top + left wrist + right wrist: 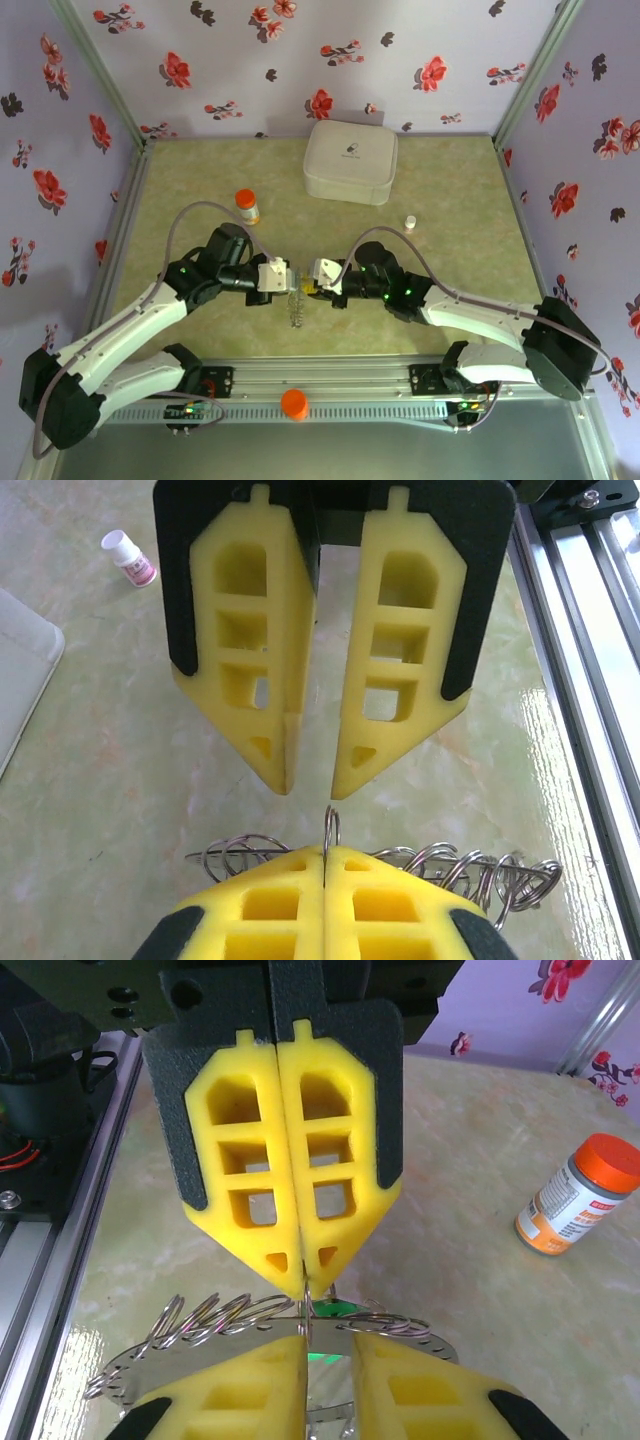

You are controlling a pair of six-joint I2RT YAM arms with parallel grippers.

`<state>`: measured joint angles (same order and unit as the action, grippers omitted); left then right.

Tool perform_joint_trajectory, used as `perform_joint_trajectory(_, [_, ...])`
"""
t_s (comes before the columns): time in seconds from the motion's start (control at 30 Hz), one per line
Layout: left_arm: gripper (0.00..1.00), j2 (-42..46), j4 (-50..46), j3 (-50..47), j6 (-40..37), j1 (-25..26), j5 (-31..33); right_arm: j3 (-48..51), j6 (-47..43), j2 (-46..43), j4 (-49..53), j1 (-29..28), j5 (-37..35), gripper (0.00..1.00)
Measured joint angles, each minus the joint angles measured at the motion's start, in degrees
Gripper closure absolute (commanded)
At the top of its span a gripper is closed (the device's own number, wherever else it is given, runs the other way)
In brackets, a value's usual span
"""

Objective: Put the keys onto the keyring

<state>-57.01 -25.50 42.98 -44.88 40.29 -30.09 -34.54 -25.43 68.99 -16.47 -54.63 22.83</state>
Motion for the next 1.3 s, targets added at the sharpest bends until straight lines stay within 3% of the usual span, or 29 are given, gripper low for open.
perform_joint_trajectory(0.2, [1.00, 0.00, 1.09, -0.04, 0.37, 0.00, 0.15, 0.00, 0.26, 0.76, -0.72, 0.00, 0.22, 0.78])
perform_joint_trajectory(0.7, [1.00, 0.39, 1.92, -1.16, 0.87, 0.11, 1.38, -0.11, 0.68, 3.34, -3.04, 0.00, 0.96, 1.00])
perform_joint_trajectory(0.73, [0.99, 0.52, 1.95, -1.27, 0.90, 0.11, 1.44, -0.20, 0.66, 3.45, -3.04, 0.00, 1.01, 1.00])
perform_joint_trajectory(0.77, [0.89, 0.63, 1.97, -1.33, 0.92, 0.11, 1.53, -0.31, 0.66, 3.52, -3.04, 0.00, 1.03, 1.00])
perform_joint_trajectory(0.8, [0.86, 0.74, 2.01, -1.42, 0.92, 0.11, 1.60, -0.35, 0.66, 3.58, -3.04, 0.00, 1.05, 1.00])
perform_joint_trajectory(0.93, [0.84, 0.76, 2.03, -1.49, 0.70, 0.11, 1.60, -0.57, 0.76, 3.82, -3.04, 0.00, 1.46, 1.00])
perform_joint_trajectory(1.3, [0.97, -0.66, 1.62, -1.46, -0.48, 0.22, 1.60, -0.66, 1.99, 5.05, -3.02, 0.00, 2.29, 1.00])
